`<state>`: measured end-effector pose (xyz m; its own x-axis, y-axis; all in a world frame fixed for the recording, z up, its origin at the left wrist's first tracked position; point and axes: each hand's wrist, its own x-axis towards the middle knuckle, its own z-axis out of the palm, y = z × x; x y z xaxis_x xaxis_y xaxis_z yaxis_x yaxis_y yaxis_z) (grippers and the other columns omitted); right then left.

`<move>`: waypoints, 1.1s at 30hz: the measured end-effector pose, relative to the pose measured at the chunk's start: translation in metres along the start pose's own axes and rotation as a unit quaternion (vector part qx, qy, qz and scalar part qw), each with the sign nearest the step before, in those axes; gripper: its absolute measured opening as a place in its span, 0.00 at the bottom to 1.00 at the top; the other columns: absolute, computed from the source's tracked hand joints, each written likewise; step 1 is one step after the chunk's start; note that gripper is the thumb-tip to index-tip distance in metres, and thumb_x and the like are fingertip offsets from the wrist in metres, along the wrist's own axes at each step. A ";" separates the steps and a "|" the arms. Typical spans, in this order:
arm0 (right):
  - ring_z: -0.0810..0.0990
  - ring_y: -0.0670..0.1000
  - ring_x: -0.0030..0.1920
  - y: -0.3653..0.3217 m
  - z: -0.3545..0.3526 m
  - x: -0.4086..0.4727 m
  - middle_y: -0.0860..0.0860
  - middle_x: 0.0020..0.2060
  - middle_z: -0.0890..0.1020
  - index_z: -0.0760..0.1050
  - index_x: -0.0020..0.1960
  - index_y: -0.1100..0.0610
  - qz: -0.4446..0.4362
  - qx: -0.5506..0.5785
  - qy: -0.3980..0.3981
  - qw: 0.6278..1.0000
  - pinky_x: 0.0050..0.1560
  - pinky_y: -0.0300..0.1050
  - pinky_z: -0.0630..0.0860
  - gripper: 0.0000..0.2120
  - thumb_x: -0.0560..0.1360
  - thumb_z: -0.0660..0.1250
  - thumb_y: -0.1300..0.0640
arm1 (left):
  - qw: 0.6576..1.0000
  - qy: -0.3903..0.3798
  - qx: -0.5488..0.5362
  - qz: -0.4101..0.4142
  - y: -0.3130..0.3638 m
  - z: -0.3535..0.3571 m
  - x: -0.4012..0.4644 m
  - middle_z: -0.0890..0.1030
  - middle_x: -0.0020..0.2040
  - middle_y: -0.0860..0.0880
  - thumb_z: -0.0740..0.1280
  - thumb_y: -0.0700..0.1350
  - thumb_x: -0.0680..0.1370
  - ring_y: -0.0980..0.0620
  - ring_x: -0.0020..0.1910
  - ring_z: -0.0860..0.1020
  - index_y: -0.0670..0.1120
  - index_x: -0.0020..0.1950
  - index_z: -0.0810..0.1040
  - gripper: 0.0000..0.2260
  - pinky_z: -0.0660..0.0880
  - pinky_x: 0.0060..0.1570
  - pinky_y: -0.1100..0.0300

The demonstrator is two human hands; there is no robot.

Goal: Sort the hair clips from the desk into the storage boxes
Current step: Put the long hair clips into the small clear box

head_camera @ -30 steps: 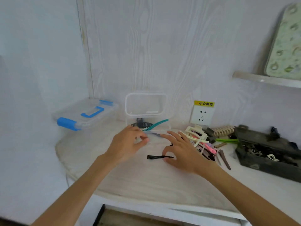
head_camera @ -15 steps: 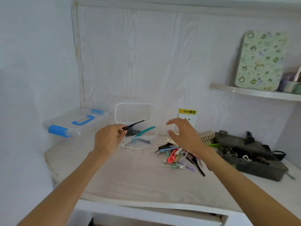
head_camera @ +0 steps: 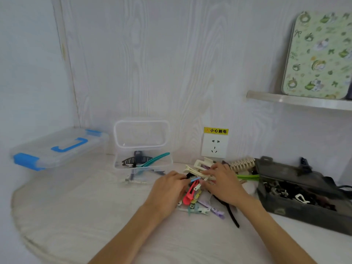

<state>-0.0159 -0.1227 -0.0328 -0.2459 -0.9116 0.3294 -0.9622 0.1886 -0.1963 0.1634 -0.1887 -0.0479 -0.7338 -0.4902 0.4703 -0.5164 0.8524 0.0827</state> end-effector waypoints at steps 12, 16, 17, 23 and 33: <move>0.70 0.52 0.57 0.003 0.005 0.015 0.49 0.48 0.77 0.81 0.53 0.45 0.025 -0.040 0.042 0.998 0.54 0.46 0.64 0.17 0.73 0.62 0.38 | 0.988 -0.071 0.130 -0.037 -0.009 -0.001 0.014 0.77 0.55 0.48 0.58 0.44 0.79 0.47 0.55 0.74 0.48 0.57 0.74 0.09 0.70 0.45 0.53; 0.70 0.48 0.50 0.007 0.008 0.015 0.45 0.42 0.75 0.79 0.47 0.49 0.003 0.003 0.091 0.996 0.48 0.42 0.65 0.16 0.71 0.64 0.37 | 0.989 -0.046 0.129 -0.064 -0.009 -0.013 0.006 0.80 0.48 0.48 0.56 0.48 0.80 0.45 0.48 0.77 0.49 0.52 0.75 0.09 0.62 0.38 0.57; 0.70 0.47 0.48 0.007 0.008 0.014 0.45 0.42 0.76 0.79 0.46 0.49 0.001 0.016 0.110 0.994 0.46 0.41 0.64 0.16 0.71 0.64 0.38 | 0.991 -0.028 0.111 -0.063 -0.011 -0.017 0.004 0.80 0.45 0.48 0.55 0.50 0.81 0.46 0.46 0.77 0.50 0.48 0.74 0.10 0.61 0.37 0.57; 0.77 0.49 0.35 0.003 0.001 0.009 0.45 0.36 0.80 0.70 0.44 0.49 0.005 0.117 0.176 0.977 0.31 0.44 0.70 0.11 0.73 0.64 0.42 | 0.987 0.128 -0.090 -0.042 -0.030 -0.033 0.003 0.79 0.37 0.54 0.61 0.50 0.79 0.53 0.39 0.77 0.50 0.51 0.79 0.09 0.72 0.37 0.57; 0.76 0.44 0.39 -0.013 -0.010 0.018 0.40 0.35 0.79 0.79 0.46 0.53 0.077 0.333 0.185 0.921 0.40 0.38 0.70 0.11 0.78 0.60 0.50 | 0.922 0.201 0.020 -0.332 -0.089 -0.045 -0.011 0.83 0.40 0.46 0.59 0.54 0.79 0.44 0.42 0.78 0.49 0.45 0.83 0.15 0.69 0.43 0.55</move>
<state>-0.0087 -0.1380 -0.0155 -0.5146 -0.6829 0.5185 -0.6575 -0.0739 -0.7498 0.2375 -0.2511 -0.0210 -0.0328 -0.7873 0.6158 -0.8140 0.3785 0.4405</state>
